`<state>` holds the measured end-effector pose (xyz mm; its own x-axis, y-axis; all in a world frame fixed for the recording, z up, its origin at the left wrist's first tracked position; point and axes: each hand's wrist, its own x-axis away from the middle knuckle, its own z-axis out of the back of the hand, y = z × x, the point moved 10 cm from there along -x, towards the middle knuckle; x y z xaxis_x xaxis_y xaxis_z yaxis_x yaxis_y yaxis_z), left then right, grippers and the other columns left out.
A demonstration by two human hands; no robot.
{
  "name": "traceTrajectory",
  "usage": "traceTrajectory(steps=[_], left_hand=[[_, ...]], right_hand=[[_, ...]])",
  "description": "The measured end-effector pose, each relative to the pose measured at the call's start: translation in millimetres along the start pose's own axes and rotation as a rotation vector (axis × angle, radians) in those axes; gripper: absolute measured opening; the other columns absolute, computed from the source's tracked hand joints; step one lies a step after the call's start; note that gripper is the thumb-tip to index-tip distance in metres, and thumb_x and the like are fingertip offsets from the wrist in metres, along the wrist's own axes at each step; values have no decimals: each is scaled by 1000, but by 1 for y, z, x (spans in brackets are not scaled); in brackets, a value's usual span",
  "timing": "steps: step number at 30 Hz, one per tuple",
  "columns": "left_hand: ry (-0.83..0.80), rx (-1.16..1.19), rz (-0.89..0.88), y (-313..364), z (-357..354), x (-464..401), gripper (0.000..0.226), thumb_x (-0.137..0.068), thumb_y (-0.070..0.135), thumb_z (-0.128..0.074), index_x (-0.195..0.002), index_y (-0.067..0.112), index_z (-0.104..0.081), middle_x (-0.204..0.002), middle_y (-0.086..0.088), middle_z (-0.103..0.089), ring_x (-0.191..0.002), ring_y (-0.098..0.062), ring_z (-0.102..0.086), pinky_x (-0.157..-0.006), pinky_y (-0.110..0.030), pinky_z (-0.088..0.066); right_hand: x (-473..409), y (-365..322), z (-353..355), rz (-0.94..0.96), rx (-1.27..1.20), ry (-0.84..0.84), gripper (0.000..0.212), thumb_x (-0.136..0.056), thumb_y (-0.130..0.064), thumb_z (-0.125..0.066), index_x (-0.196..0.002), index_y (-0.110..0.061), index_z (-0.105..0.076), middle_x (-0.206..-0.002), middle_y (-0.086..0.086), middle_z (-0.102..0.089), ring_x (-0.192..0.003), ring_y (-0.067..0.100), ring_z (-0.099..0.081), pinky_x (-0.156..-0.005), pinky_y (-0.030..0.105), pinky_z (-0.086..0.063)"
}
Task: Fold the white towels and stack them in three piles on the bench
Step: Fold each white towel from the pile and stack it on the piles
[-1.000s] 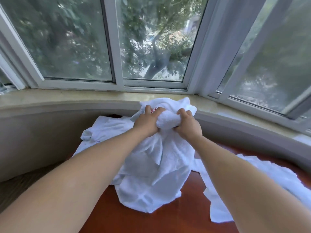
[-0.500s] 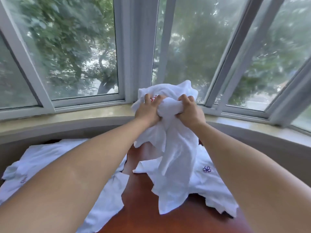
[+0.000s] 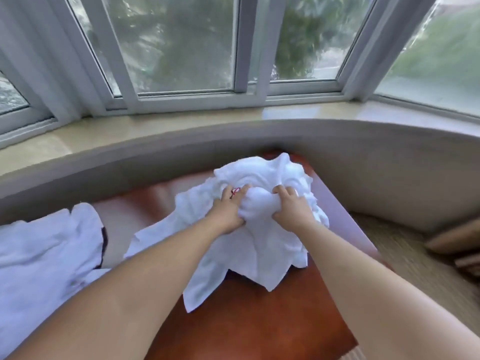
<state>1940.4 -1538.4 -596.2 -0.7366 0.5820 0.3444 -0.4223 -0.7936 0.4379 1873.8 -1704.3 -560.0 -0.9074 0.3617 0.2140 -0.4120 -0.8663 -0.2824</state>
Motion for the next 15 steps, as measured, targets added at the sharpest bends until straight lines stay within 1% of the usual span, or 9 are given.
traceTrajectory(steps=[1, 2, 3, 4, 6, 8, 10, 12, 15], left_hand=[[-59, -36, 8, -3, -22, -6, 111, -83, 35, -73, -157, 51, 9, -167, -11, 7, -149, -43, -23, -117, -52, -32], [-91, -50, 21, -5, -36, -12, 120, -80, 39, -76, -155, 52, 16, -167, -11, 16, -154, -42, -7, -122, -55, -23], [-104, -39, 44, -7, -43, -20, 127, -76, 43, -79, -152, 54, 23, -166, -9, 25, -155, -42, 8, -123, -58, -14], [-112, -18, 74, -9, -46, -28, 132, -73, 47, -81, -148, 57, 27, -164, -6, 32, -153, -44, 17, -123, -61, -10], [-145, -9, 124, -10, -50, -45, 137, -70, 53, -82, -142, 60, 34, -159, -3, 41, -150, -49, 23, -121, -66, -10], [-175, -28, 171, -8, -56, -60, 137, -71, 58, -80, -136, 62, 41, -157, 1, 45, -149, -52, 21, -114, -73, -22], [-167, -79, 216, -8, -62, -76, 135, -73, 63, -77, -132, 62, 44, -157, 5, 46, -149, -54, 14, -105, -74, -34], [-147, -157, 237, -9, -64, -90, 134, -74, 68, -73, -133, 57, 47, -158, 1, 44, -149, -56, 4, -104, -69, -39], [-146, -205, 262, -13, -63, -110, 134, -74, 72, -69, -131, 53, 51, -158, -3, 44, -147, -58, -3, -103, -64, -41]], right_hand=[[-1, 14, -24, -29, -2, -85, 66, -83, -22, -65, -138, -40, -34, -150, -5, -31, -131, 40, -37, -88, 44, -44], [-3, 23, -40, -43, -5, -140, 75, -80, -28, -67, -140, -45, -26, -155, -9, -19, -141, 40, -23, -100, 54, -41], [-8, 27, -51, -49, -2, -169, 85, -76, -35, -70, -141, -50, -18, -157, -13, -8, -148, 40, -7, -109, 65, -32], [-15, 29, -58, -55, 5, -191, 95, -72, -42, -73, -142, -53, -9, -157, -17, 1, -151, 39, 5, -112, 73, -22], [-34, 36, -67, -70, 29, -234, 111, -66, -53, -76, -144, -57, 3, -157, -20, 12, -152, 38, 19, -112, 79, -11], [-52, 48, -75, -73, 56, -252, 118, -63, -60, -75, -145, -60, 9, -159, -21, 19, -152, 39, 25, -112, 79, -6], [-70, 60, -83, -73, 74, -254, 120, -62, -64, -73, -145, -61, 13, -160, -20, 22, -151, 38, 29, -113, 78, -2], [-84, 66, -90, -69, 81, -255, 120, -61, -67, -73, -144, -61, 14, -160, -20, 23, -150, 37, 31, -112, 79, -1], [-108, 67, -96, -67, 83, -288, 120, -59, -66, -76, -143, -62, 11, -158, -21, 21, -150, 37, 31, -110, 81, -5]])
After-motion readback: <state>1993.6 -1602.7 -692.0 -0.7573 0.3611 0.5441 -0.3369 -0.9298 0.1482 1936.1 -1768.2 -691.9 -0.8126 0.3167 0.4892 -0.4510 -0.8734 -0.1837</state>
